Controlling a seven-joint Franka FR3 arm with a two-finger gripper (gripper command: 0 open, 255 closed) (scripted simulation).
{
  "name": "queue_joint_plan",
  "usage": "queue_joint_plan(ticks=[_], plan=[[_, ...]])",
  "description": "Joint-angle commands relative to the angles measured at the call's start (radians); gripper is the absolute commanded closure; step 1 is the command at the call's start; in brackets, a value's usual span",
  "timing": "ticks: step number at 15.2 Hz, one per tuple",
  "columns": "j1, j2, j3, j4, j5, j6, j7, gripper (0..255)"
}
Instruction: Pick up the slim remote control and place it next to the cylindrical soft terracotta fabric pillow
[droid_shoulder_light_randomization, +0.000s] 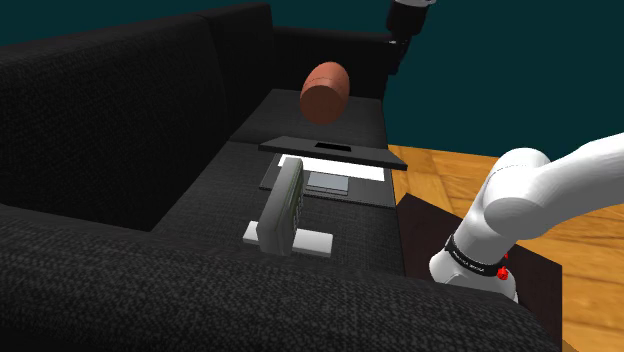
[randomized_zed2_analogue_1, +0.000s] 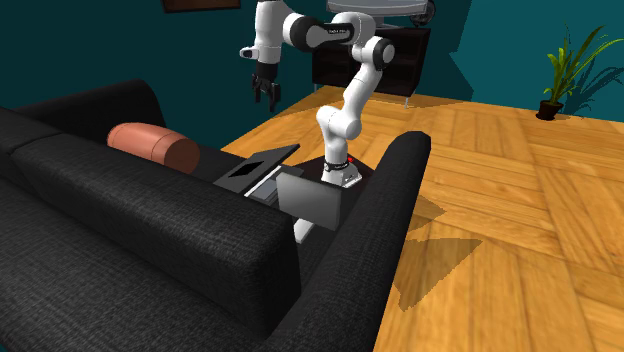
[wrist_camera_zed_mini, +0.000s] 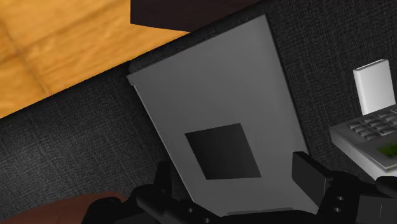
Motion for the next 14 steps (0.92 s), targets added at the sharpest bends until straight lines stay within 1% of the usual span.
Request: queue_joint_plan(ticks=[1,8,14], plan=[[0.000,0.000,0.000,0.000,0.000,0.000,0.000,0],[0.056,0.004,0.118,-0.135,0.061,0.119,0.111,0],[0.107,0.054,0.226,-0.213,0.114,0.233,0.209,0]])
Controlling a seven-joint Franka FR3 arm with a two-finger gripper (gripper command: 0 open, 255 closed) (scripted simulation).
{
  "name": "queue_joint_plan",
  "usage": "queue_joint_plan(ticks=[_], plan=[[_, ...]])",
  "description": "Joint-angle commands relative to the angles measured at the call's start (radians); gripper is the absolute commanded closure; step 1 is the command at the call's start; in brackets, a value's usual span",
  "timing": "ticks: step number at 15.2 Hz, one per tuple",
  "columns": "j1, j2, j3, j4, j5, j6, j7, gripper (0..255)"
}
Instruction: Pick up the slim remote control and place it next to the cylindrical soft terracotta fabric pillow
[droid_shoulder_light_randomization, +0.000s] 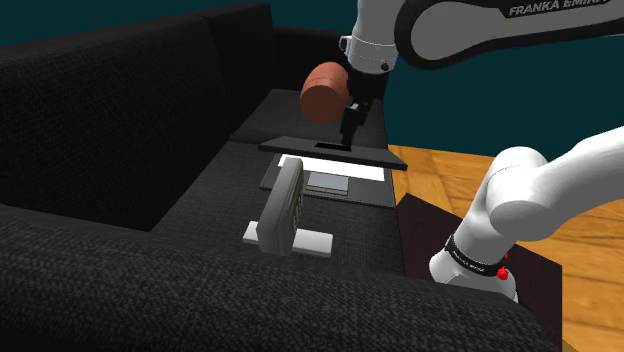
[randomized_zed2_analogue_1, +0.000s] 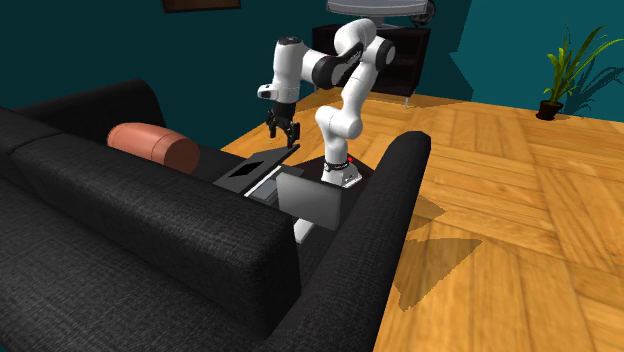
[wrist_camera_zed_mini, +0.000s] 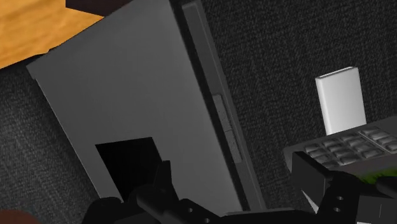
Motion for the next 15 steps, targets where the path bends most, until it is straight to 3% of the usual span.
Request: queue_joint_plan(ticks=[1,9,15], plan=[[0.018,0.027,0.042,-0.017,0.019,0.041,0.038,0],[0.070,0.177,0.200,-0.053,0.064,0.209,0.179,0],[0.082,0.342,0.329,-0.033,0.048,0.336,0.306,0]])
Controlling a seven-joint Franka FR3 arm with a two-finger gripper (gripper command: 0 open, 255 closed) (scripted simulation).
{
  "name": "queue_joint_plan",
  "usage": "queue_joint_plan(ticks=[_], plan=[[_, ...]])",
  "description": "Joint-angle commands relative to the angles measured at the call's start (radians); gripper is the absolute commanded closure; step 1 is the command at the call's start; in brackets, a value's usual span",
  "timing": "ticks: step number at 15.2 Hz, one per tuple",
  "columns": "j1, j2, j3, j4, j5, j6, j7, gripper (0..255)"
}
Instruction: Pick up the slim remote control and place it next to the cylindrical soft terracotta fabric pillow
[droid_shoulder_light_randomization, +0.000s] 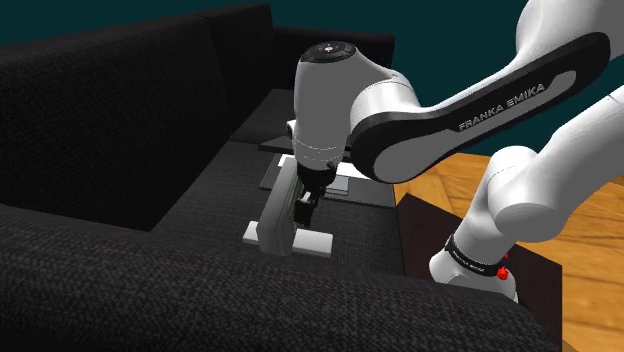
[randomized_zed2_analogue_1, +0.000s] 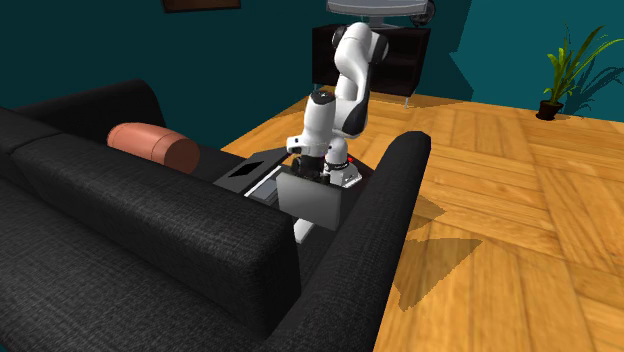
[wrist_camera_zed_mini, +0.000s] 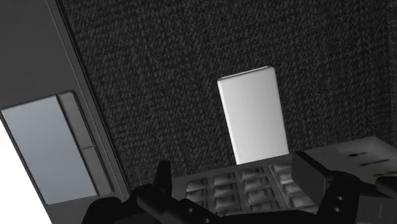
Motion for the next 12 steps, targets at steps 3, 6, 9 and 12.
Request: queue_joint_plan(ticks=[3,6,9,12], plan=[[-0.005,0.125,0.083,0.020,-0.043,0.088,0.095,0],[-0.011,0.149,0.092,0.009,-0.058,0.120,0.108,0],[-0.022,0.181,0.100,-0.009,-0.081,0.165,0.125,0],[-0.032,0.212,0.107,-0.022,-0.105,0.204,0.143,0]])
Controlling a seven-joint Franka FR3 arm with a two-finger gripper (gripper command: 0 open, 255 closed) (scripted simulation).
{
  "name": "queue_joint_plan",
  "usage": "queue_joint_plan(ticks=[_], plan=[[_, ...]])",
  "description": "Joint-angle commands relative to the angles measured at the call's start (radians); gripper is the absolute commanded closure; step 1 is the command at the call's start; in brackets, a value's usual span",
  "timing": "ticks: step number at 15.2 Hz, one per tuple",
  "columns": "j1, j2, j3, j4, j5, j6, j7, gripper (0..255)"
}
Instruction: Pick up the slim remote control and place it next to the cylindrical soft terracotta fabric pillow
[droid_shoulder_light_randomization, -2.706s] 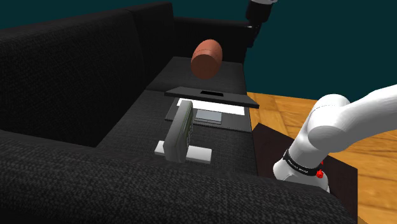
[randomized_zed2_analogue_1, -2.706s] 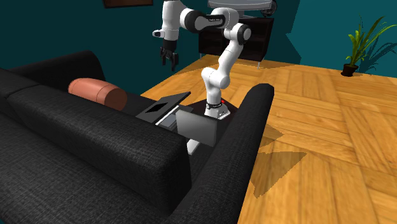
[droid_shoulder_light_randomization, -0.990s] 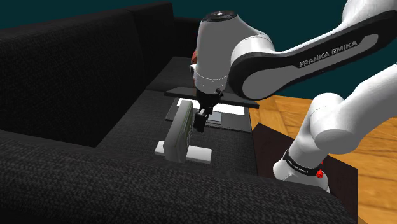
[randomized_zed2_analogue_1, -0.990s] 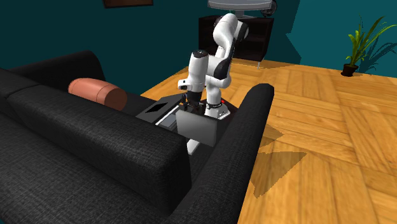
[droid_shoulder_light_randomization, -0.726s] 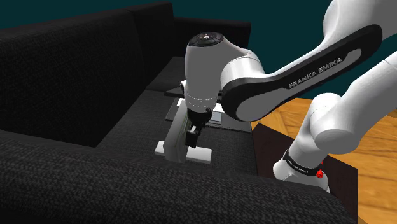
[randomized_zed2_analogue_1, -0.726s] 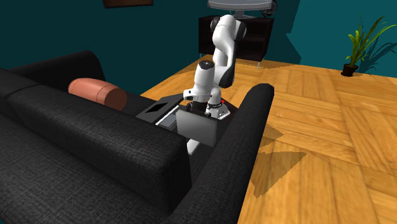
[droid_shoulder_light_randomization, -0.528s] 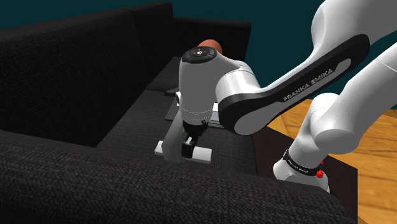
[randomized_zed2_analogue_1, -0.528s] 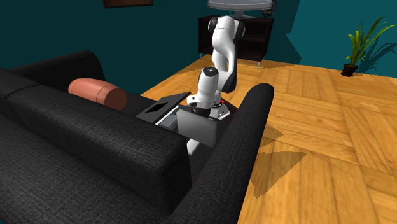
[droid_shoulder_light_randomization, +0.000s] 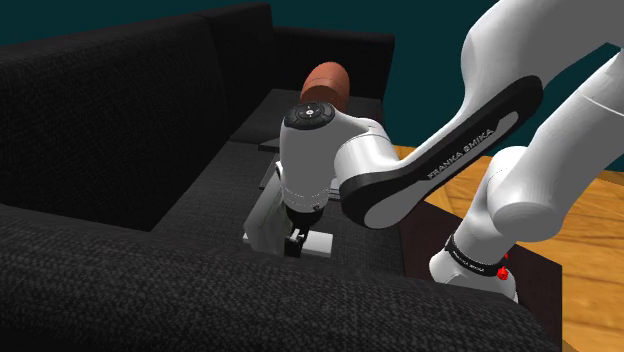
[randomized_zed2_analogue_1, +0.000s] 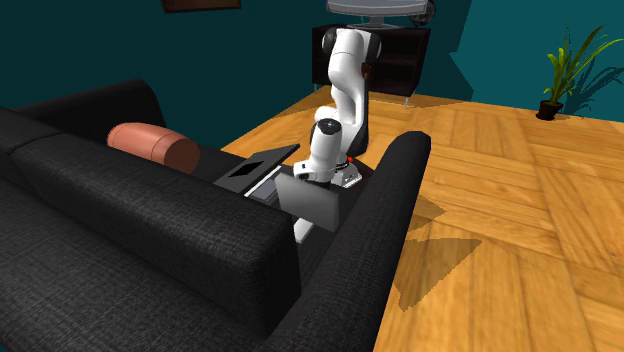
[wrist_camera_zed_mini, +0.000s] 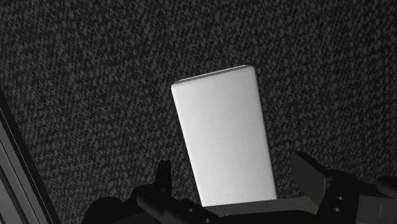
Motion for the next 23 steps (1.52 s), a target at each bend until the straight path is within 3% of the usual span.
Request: queue_joint_plan(ticks=[1,7,8,17,23], plan=[[-0.002,0.007,0.002,-0.002,-0.006,0.009,0.005,0],[-0.002,0.007,0.002,-0.002,-0.006,0.009,0.005,0],[-0.002,0.007,0.002,-0.002,-0.006,0.009,0.005,255],[-0.002,0.007,0.002,-0.002,-0.006,0.009,0.005,255],[0.015,-0.060,-0.020,0.031,0.042,-0.081,-0.040,255]])
